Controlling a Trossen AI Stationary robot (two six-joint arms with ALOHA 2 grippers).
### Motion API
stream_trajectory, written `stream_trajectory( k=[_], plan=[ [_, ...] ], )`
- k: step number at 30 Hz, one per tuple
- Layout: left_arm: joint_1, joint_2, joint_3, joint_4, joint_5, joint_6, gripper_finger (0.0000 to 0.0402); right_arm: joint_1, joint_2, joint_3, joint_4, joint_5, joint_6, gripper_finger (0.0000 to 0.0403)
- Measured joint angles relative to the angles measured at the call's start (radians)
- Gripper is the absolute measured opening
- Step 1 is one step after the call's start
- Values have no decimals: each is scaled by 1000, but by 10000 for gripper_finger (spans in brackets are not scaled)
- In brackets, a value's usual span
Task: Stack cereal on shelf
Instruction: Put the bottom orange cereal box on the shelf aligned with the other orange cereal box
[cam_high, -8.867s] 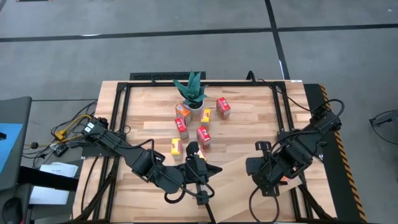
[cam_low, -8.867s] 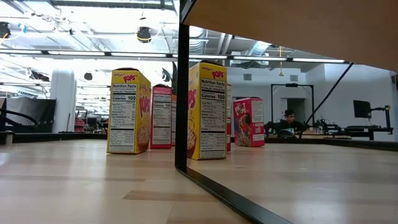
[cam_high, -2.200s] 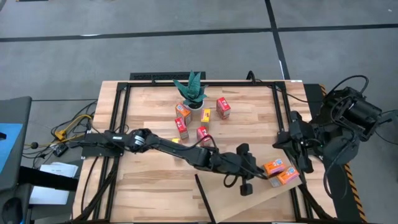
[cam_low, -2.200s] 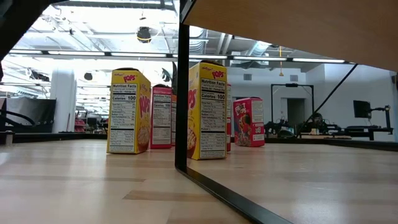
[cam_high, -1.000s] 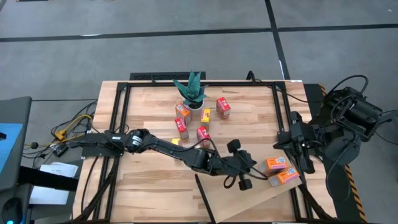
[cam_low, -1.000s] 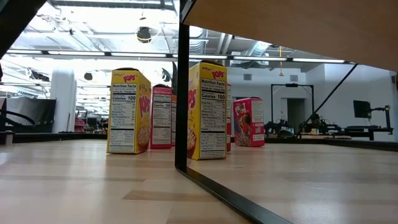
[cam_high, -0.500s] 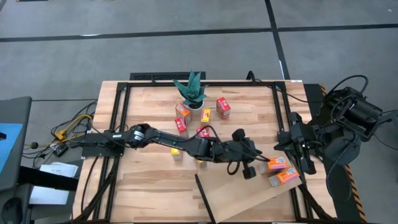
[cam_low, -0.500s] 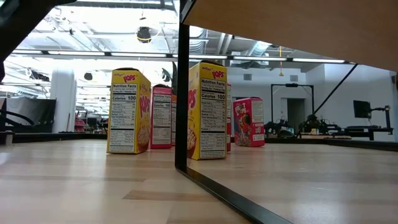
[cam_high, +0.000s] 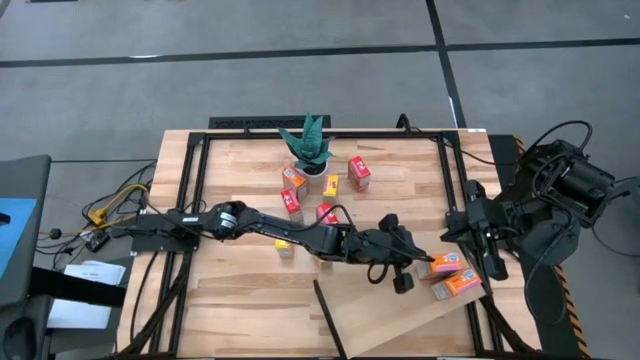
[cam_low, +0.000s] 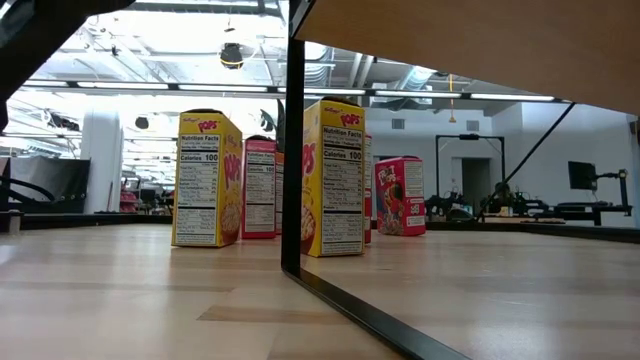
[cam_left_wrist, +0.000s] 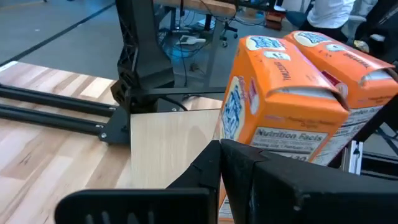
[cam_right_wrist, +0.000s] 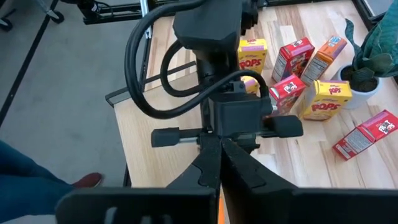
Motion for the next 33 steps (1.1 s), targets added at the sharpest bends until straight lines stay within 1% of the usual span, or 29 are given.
stream_trajectory(
  k=[7,17,24,29,33],
  plan=[
    [-2,0,0,22,4,-19,0,0,0,0,0,-24,3,18],
    [-11,2,1,52,49,-44,0,0,0,0,0,-24,22,36],
    [-12,3,1,45,53,-53,0,0,0,0,0,-24,25,25],
    [-12,0,2,-67,16,-37,0,0,1,0,0,-25,25,18],
    [-11,-33,2,-157,11,-32,0,0,1,0,0,-25,25,26]
  ],
)
